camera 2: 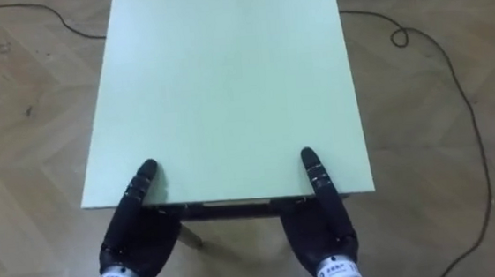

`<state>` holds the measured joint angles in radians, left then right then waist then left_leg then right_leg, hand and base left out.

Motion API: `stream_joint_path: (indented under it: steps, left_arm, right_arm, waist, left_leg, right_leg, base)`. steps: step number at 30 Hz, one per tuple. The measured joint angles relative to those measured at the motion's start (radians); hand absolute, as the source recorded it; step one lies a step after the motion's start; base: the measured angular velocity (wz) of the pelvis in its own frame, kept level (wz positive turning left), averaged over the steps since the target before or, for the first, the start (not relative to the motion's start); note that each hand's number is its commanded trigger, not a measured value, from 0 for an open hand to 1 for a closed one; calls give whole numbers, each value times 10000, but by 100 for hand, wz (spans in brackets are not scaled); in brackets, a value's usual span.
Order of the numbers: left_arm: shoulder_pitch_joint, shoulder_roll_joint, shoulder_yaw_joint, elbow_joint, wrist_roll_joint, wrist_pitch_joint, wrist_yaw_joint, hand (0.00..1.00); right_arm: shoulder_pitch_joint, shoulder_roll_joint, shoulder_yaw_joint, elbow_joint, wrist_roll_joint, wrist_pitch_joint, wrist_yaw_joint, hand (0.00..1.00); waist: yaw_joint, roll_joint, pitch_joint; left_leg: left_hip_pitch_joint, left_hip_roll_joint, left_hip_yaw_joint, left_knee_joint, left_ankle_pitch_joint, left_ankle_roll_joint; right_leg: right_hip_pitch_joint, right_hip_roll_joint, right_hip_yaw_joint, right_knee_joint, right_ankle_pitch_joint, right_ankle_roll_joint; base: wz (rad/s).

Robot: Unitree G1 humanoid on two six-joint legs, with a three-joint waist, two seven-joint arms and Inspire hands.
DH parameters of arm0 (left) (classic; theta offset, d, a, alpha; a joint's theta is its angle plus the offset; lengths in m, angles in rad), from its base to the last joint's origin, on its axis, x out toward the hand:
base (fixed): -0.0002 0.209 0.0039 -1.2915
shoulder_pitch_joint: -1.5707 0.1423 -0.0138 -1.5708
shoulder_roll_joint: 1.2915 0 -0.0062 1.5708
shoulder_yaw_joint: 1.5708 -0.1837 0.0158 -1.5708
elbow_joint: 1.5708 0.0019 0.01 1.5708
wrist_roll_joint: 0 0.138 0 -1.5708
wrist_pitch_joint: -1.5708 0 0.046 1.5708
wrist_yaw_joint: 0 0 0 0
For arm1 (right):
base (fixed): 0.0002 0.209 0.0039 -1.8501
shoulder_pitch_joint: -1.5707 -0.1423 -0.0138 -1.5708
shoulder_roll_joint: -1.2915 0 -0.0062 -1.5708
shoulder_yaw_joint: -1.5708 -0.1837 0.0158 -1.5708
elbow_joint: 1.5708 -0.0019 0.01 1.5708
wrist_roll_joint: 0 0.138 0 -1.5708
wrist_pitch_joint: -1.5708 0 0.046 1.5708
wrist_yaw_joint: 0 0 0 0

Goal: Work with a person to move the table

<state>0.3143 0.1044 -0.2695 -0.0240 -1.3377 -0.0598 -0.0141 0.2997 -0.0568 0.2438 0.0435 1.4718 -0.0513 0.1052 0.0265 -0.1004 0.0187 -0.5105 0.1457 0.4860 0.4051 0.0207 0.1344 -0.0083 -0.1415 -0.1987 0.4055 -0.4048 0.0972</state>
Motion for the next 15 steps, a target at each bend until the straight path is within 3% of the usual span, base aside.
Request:
stream_joint_path:
  steps: [2, 4, 5, 6, 7, 8, 9, 10, 11, 12, 13, 14, 15]
  left_arm:
    - [-12, 36, 31, 0, 44, 17, 0, 100]
    - [-51, 126, 15, 0, 41, 22, 0, 100]
    - [-65, 156, 5, 0, 35, 24, 0, 100]
    - [-74, 183, -19, 2, 41, 48, 0, 100]
    - [-95, 213, -73, 11, 48, 63, 0, 100]
    - [-93, 211, -83, 17, 52, 54, 0, 100]
    - [-65, 200, -129, 96, 11, 14, 0, 100]
    - [31, 213, -222, 175, -178, -48, 0, 100]
    - [98, 211, -273, 180, -322, -62, 0, 100]
    - [222, 121, -266, 204, -401, -67, 0, 100]
    - [282, -34, -271, 258, -387, -64, -2, 100]
    - [309, -57, -257, 258, -362, -39, -2, 100]
    - [365, -97, -176, 258, -320, 3, -2, 100]
  right_arm:
    - [-27, 11, 64, 82, 162, 48, -29, 100]
    - [-25, 38, 74, 123, 318, 87, -57, 100]
    - [-24, 27, 80, 128, 371, 89, -63, 100]
    - [-13, -1, 92, 139, 456, 87, -67, 100]
    - [52, -7, 91, 136, 527, 56, -65, 100]
    - [73, 6, 83, 139, 525, 54, -65, 100]
    - [87, 6, 85, 212, 509, 53, -65, 100]
    - [83, -62, 120, 286, 486, 54, -69, 100]
    - [84, -127, 153, 290, 475, 52, -69, 100]
    - [87, -280, 164, 289, 397, 45, -69, 100]
    - [87, -377, 126, 288, 323, 45, -68, 100]
    - [89, -385, 111, 286, 282, 45, -68, 100]
    - [110, -362, 114, 286, 215, 75, -68, 100]
  waist:
    - [107, -8, 6]
    - [273, 165, 37]
    - [351, 225, 41]
    - [478, 440, 64]
    - [597, 593, 69]
    - [586, 607, 73]
    - [549, 548, 158]
    - [595, 606, 204]
    - [614, 671, 232]
    - [597, 896, 232]
    - [527, 1121, 231]
    - [483, 1188, 244]
    - [310, 1248, 233]
  left_leg:
    - [-31, 254, -76, -266, 407, -76]
    - [5, 580, -292, -1032, 1245, -143]
    - [69, 647, -351, -1380, 1532, -201]
    - [228, 725, -663, -2150, 2231, -475]
    - [401, 720, -1224, -2917, 3003, -1400]
    - [391, 739, -1424, -2940, 3251, -1850]
    - [269, 687, -1569, -1799, 2582, -1840]
    - [167, 702, -1706, 85, 1343, -1293]
    - [165, 700, -1766, 925, 715, -1210]
    - [167, 688, -1971, 2582, -415, -1244]
    - [246, 702, -2221, 3983, -1274, -1239]
    - [426, 696, -2332, 4506, -1657, -1220]
    - [1032, 696, -2473, 5136, -2285, -1289]
  right_leg:
    - [-46, 401, -37, -317, -14, -245]
    - [-288, 956, -309, -302, 91, -679]
    - [-372, 1114, -325, -310, 155, -782]
    - [-493, 1482, -400, -346, 349, -986]
    - [-648, 1730, -563, -406, 571, -1224]
    - [-747, 1671, -691, -366, 645, -1339]
    - [-824, 1458, -914, -224, 706, -1470]
    - [-817, 1230, -1130, -185, 791, -1558]
    - [-818, 1155, -1186, -184, 865, -1566]
    - [-866, 1040, -1436, -187, 1026, -1573]
    - [-995, 1003, -1699, -188, 1221, -1557]
    - [-1040, 999, -1789, -185, 1295, -1564]
    - [-1151, 998, -1996, -170, 1382, -1617]
  base:
    - [-19]
    - [-4]
    - [-15]
    - [-7]
    - [0]
    - [5]
    - [-6]
    - [-11]
    - [-19]
    - [-6]
    - [5]
    - [25]
    - [51]
